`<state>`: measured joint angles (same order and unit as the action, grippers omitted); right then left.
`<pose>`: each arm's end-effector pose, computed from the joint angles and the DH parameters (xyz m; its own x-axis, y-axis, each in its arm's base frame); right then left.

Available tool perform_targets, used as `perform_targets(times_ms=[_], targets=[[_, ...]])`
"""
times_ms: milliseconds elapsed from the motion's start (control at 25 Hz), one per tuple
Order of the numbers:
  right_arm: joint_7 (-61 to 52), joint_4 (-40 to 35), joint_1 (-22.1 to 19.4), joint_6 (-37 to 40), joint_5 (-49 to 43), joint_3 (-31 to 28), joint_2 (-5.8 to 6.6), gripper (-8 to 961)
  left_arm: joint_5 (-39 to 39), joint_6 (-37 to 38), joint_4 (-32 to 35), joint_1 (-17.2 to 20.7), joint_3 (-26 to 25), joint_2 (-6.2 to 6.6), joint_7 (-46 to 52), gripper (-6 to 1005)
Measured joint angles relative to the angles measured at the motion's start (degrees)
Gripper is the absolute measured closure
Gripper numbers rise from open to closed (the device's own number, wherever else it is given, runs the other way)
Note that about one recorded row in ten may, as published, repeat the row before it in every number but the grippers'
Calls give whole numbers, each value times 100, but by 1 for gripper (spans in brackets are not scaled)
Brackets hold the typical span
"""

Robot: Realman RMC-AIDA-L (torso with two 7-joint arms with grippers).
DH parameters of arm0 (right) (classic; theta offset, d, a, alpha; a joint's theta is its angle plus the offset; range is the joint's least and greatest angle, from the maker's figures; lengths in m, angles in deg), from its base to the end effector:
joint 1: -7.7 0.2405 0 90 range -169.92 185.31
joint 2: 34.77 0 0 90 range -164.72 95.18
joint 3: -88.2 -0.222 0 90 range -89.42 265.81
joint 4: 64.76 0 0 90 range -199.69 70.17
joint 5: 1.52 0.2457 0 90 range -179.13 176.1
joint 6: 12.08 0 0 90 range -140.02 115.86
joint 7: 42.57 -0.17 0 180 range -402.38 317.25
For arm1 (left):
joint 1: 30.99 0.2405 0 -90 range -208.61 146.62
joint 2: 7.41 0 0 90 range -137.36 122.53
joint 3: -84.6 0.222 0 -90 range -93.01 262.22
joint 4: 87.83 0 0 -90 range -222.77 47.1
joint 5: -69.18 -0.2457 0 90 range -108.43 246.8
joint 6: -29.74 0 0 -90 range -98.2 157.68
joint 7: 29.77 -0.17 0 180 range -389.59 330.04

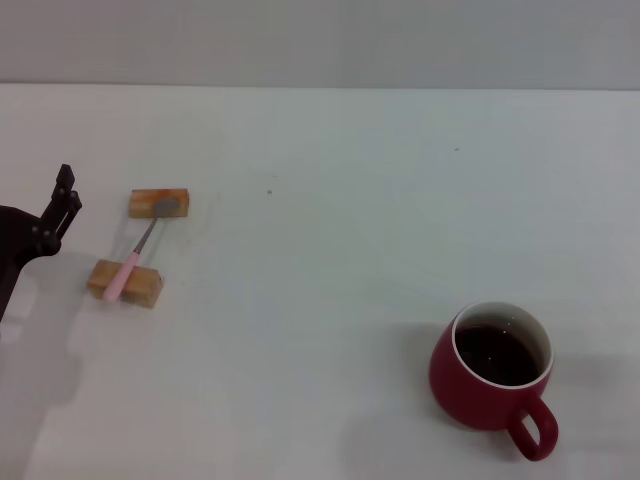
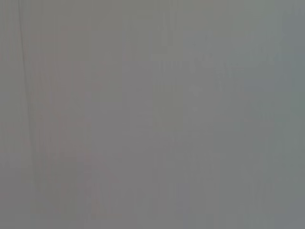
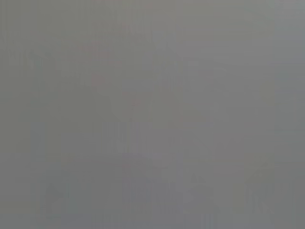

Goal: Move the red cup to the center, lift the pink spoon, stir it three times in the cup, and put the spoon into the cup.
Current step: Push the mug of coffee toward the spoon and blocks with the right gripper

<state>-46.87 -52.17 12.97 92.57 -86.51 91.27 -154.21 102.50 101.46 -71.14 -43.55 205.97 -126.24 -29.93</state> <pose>0.3329 0.1934 -0.0013 0.6496 0.3043 -0.6967 -0.7197 -0.0494 -0.6925 -0.3346 0.3100 -0.0177 0.7847 -0.1018 0.6114 0.6005 -0.1194 -0.7906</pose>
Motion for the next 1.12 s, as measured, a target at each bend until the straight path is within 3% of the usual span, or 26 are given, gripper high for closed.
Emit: perform_targets(times_ms=[440, 760, 1120], targets=[[2, -5, -22, -22, 29, -5, 0, 345, 0, 0, 5, 13, 0, 0, -2, 165], [141, 230, -155, -296, 874, -19, -11, 398, 0, -7, -16, -3, 0, 0, -2, 165], [130, 187, -259, -388, 844, 119, 17, 790, 0, -214, -11, -74, 88, 0, -2, 165]])
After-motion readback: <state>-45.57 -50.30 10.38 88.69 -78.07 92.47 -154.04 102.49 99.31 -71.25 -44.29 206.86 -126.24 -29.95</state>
